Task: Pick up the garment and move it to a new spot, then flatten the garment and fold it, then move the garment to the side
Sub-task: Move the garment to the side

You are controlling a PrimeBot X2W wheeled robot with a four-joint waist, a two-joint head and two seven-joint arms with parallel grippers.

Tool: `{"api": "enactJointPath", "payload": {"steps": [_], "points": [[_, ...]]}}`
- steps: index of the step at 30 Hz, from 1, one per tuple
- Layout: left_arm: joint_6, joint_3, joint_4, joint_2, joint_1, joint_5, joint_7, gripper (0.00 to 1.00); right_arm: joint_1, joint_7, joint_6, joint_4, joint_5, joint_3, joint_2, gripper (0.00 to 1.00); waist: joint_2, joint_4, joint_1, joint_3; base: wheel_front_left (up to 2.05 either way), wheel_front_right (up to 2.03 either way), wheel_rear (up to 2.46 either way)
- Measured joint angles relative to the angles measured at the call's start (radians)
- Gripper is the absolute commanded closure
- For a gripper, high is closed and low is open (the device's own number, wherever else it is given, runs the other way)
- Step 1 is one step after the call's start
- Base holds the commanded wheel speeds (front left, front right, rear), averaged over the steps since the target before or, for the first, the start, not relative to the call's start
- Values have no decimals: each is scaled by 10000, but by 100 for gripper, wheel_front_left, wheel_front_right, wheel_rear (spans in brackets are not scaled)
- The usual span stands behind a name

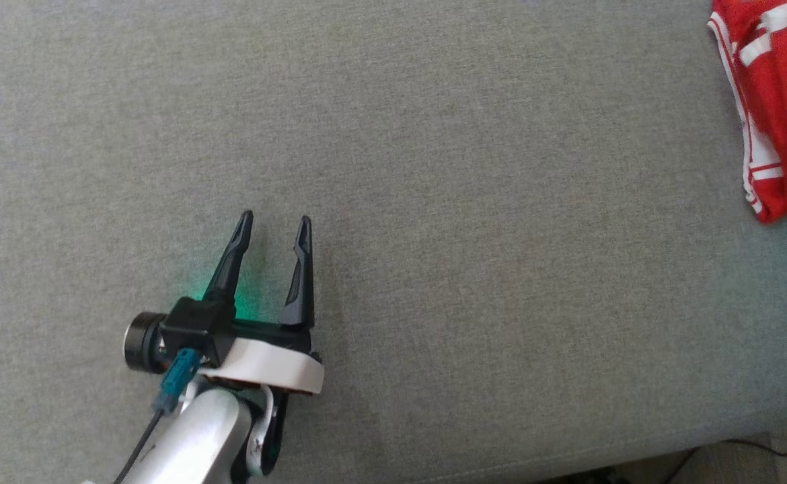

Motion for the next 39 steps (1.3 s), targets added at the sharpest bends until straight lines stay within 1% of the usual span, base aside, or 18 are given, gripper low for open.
{"api": "enactJointPath", "payload": {"steps": [3,6,13,16,19,25,29,30,34,36,39], "points": [[0,0,10,-2,-72,0,-8,0,-77,-405,0,58,-366,-48,324,0,0,12,0,34,0,0,0],[0,-2,54,-2,-72,0,-8,0,-84,-650,0,19,-474,56,640,0,0,-38,0,-31,0,0,0],[44,33,151,10,-77,-21,-82,0,-85,-1181,0,-846,-414,633,1066,0,0,-105,-1,-487,0,0,0],[75,184,224,17,-80,-96,-155,0,-85,-1440,0,-1198,-414,892,1285,0,0,-64,-2,-828,0,0,0],[81,497,313,65,-79,-309,-376,0,-84,-1760,0,-1329,-410,1135,1638,0,0,33,-2,-1252,0,0,0],[65,1206,782,157,106,-836,-715,0,98,-2592,0,-1331,-326,1655,2629,0,1,308,-3,-2310,0,0,0],[61,1549,1028,151,703,-1053,-884,0,1086,-3340,0,-1360,-523,1778,3241,0,1,559,-4,-3035,0,0,0],[61,1549,1028,151,703,-1053,-884,0,1086,-3340,0,-1360,-523,1778,3241,0,1,559,-4,-3035,0,0,0],[-12,1639,1363,123,1407,-1151,-894,0,2350,-4144,0,-1517,-771,1904,3877,0,1,867,-4,-3649,0,0,0],[-10,1636,1553,109,1711,-1149,-924,0,3035,-4381,0,-1680,-800,2044,4174,0,1,1030,-5,-3904,0,0,0],[-15,1626,1701,82,2098,-1151,-966,0,4177,-4773,0,-2029,-773,2207,4378,0,1,1281,-4,-4214,0,0,0]]}}
